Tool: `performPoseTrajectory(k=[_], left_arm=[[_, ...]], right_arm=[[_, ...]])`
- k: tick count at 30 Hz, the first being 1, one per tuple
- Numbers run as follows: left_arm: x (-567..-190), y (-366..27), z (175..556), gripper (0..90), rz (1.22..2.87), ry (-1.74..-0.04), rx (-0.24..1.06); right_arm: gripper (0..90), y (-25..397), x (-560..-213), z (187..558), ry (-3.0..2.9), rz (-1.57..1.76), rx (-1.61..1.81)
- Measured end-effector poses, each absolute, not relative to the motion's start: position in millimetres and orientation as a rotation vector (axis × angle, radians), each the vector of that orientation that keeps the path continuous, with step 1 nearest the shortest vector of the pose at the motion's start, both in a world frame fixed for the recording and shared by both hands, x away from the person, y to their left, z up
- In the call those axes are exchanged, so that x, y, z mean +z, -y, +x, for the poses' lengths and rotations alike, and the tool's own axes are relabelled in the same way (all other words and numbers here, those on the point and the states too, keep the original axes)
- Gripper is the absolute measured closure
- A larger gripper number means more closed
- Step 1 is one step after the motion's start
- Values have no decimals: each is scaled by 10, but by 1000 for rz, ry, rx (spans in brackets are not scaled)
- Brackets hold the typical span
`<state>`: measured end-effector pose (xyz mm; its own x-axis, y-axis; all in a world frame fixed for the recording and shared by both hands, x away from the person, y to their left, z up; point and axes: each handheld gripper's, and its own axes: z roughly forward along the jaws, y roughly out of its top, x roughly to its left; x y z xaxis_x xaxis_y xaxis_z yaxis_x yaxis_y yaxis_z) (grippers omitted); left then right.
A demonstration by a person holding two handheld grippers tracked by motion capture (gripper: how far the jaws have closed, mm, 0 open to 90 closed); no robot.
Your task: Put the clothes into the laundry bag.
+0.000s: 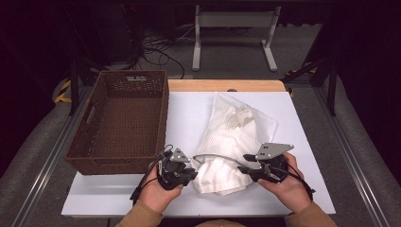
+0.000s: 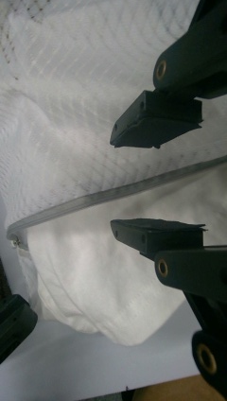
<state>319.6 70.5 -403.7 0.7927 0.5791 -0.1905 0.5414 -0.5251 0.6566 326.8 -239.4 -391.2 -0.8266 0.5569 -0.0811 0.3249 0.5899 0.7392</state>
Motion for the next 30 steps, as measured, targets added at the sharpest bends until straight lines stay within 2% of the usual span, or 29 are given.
performPoseTrajectory(k=[6,12,14,18,21,30], left_arm=[[-3988,-624,3163,696,2224,-775,57],[-4025,-469,3153,515,2214,-733,51],[-4042,-401,3155,459,2217,-725,37],[-4092,-264,3173,352,2243,-710,47],[-4142,-186,3204,304,2266,-718,59],[-4302,19,3313,289,2303,-730,30]], right_arm=[[561,2252,-3955,3360,-2509,695,1038],[803,2214,-3954,3406,-2517,653,994],[847,2225,-3928,3409,-2517,646,996],[862,2255,-3873,3395,-2511,643,1030],[862,2264,-3854,3380,-2512,640,1040],[861,2271,-3828,3363,-2509,635,1055]])
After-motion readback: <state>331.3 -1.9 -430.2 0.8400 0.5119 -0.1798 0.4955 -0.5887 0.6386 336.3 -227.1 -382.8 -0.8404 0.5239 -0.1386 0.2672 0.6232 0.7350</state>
